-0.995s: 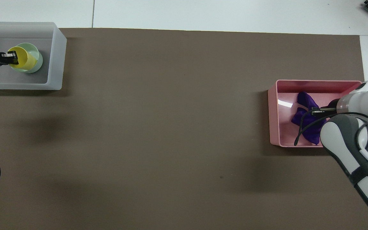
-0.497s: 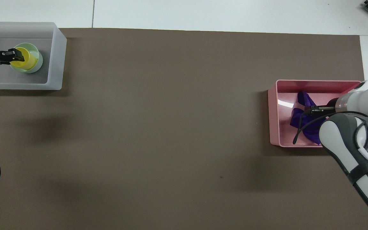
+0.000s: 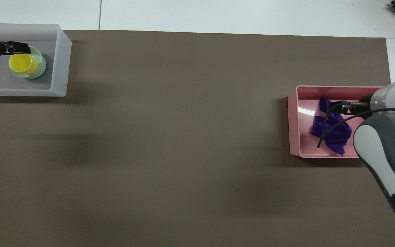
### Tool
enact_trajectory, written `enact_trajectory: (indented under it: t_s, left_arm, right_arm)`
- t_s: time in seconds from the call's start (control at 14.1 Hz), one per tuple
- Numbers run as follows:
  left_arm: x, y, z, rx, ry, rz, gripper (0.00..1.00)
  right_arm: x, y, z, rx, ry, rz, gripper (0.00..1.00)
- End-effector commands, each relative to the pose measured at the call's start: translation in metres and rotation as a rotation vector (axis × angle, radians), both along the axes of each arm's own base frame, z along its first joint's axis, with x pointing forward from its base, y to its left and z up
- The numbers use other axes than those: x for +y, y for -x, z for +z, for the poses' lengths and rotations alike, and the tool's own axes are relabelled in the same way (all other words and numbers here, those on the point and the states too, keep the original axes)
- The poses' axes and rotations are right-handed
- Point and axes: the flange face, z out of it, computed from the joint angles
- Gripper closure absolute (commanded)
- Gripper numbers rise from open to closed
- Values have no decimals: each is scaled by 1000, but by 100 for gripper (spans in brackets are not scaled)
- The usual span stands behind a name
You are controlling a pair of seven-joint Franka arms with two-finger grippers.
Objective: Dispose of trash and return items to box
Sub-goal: 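Open both grippers and withdraw them from the bins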
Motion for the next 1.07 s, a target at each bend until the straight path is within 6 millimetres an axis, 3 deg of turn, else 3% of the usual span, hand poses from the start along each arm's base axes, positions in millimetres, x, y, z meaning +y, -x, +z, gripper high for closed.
enact_trajectory:
  t_s: [0.0, 0.14, 0.36, 0.57, 0.78, 0.92, 0.99]
  left_arm:
    - [-42, 51, 29, 44, -17, -70, 0]
    - [-75, 72, 55, 84, -19, -121, 0]
    - [-108, 106, 83, 126, -22, -161, 0]
    - [-132, 145, 96, 155, -22, -168, 0]
    - [-135, 162, 112, 225, -25, -175, 0]
    - [-135, 159, 127, 237, -26, -181, 0]
    - [-135, 157, 135, 230, -26, -182, 0]
  right_arm:
    - [21, 12, 24, 16, 7, -38, 0]
    - [41, 19, 41, 23, 4, -38, 0]
    - [42, 23, 95, 73, 6, -23, 0]
    - [39, 28, 146, 84, 7, -12, 0]
    - [30, 37, 188, 94, 9, -9, 0]
    - [27, 43, 211, 97, 7, 39, 0]
    - [24, 43, 214, 101, 11, 35, 0]
